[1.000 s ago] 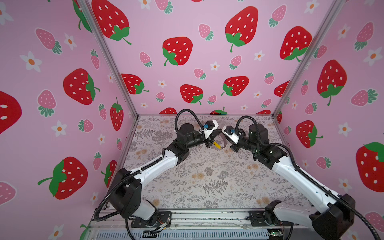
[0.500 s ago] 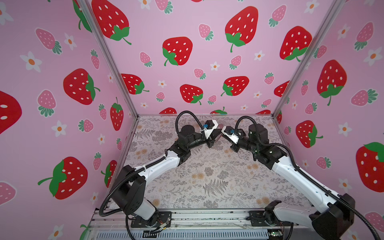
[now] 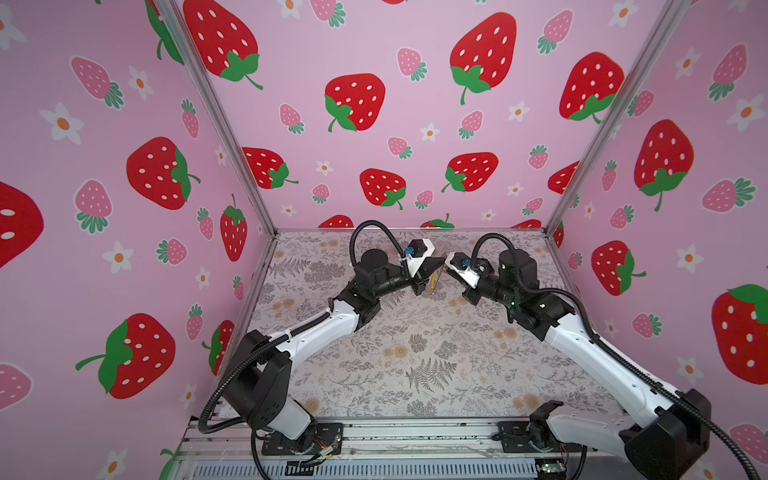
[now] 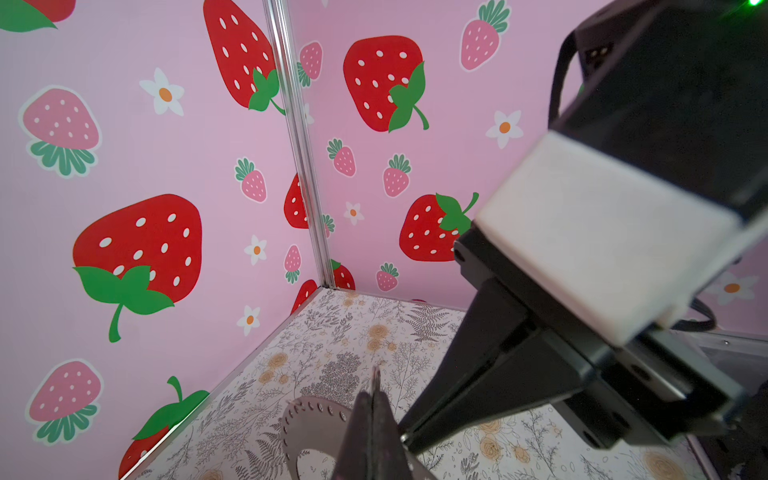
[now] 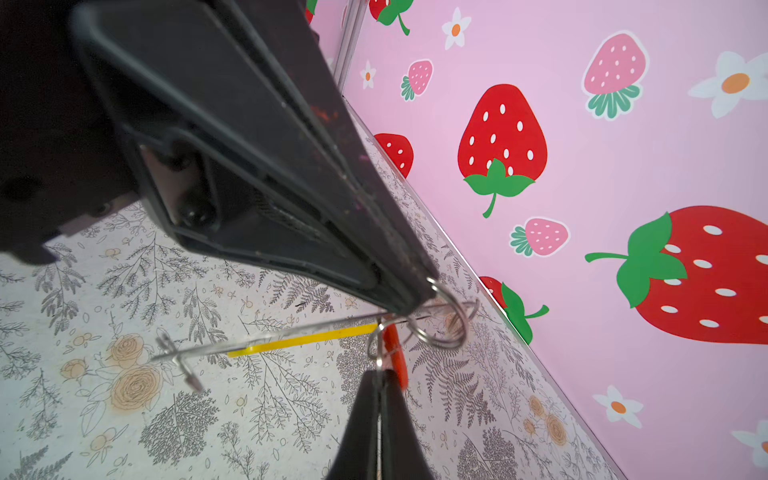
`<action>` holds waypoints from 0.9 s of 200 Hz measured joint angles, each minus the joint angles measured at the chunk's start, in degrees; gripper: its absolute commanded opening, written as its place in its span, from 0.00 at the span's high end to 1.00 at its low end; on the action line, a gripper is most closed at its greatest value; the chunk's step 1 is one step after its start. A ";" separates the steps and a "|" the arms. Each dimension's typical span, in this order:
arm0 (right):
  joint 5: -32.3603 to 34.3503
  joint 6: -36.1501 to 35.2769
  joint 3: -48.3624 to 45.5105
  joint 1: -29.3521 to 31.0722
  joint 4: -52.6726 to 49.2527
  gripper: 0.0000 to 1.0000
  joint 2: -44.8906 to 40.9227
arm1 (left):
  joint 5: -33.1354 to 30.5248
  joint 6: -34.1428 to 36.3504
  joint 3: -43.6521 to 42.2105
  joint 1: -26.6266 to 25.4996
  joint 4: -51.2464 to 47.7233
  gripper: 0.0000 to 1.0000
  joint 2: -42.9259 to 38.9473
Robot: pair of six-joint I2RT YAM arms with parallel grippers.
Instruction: Put the keys on the keyring
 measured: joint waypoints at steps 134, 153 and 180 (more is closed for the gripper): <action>1.49 -0.76 2.29 0.00 -4.90 0.97 -0.76 | -0.57 12.11 0.09 0.02 -10.78 1.00 -4.07; 1.60 -1.09 2.93 0.00 -5.27 0.97 -0.76 | -0.98 13.81 0.37 0.02 -12.76 1.00 -4.07; 2.12 -2.23 4.02 0.00 -6.16 0.98 -0.76 | -1.66 15.65 0.83 0.00 -15.02 1.00 -4.07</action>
